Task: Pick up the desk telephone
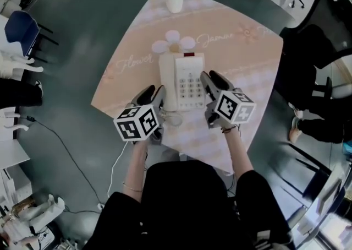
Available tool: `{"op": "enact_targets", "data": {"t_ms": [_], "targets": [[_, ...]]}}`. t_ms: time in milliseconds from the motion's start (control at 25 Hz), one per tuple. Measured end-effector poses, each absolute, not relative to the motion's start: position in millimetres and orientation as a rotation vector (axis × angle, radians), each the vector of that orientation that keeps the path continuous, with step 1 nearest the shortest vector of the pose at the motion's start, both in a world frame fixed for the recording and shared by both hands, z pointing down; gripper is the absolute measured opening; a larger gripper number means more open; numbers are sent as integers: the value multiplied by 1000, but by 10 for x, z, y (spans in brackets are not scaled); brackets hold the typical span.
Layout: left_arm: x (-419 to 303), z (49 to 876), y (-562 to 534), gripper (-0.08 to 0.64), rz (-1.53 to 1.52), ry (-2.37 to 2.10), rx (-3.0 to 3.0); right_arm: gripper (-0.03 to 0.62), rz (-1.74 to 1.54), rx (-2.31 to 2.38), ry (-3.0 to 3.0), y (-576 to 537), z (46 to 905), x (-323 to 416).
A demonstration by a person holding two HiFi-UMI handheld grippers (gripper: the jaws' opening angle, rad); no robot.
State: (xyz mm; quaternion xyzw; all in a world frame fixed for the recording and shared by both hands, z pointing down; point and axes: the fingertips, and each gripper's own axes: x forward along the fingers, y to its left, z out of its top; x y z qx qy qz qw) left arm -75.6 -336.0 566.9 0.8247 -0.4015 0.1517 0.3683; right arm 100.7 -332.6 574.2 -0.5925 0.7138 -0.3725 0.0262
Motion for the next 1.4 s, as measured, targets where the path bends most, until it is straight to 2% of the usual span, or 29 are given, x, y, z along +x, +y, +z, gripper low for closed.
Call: {"op": "enact_targets", "data": {"t_ms": [160, 360, 800, 1400], "targets": [[-620, 5849, -3420, 232, 364, -945, 2036, 182, -1226, -1816, 2148, -3434, 5892, 999], [-514, 6037, -3469, 307, 402, -878, 1987, 213, -1310, -1818, 2072, -3534, 6003, 990], [-345, 6183, -3502, 315, 387, -731, 1883, 224, -1523, -1743, 1969, -3585, 6247, 887], [-340, 6194, -3510, 324, 408, -720, 1887, 222, -1561, -1685, 1966, -3593, 6265, 882]]}}
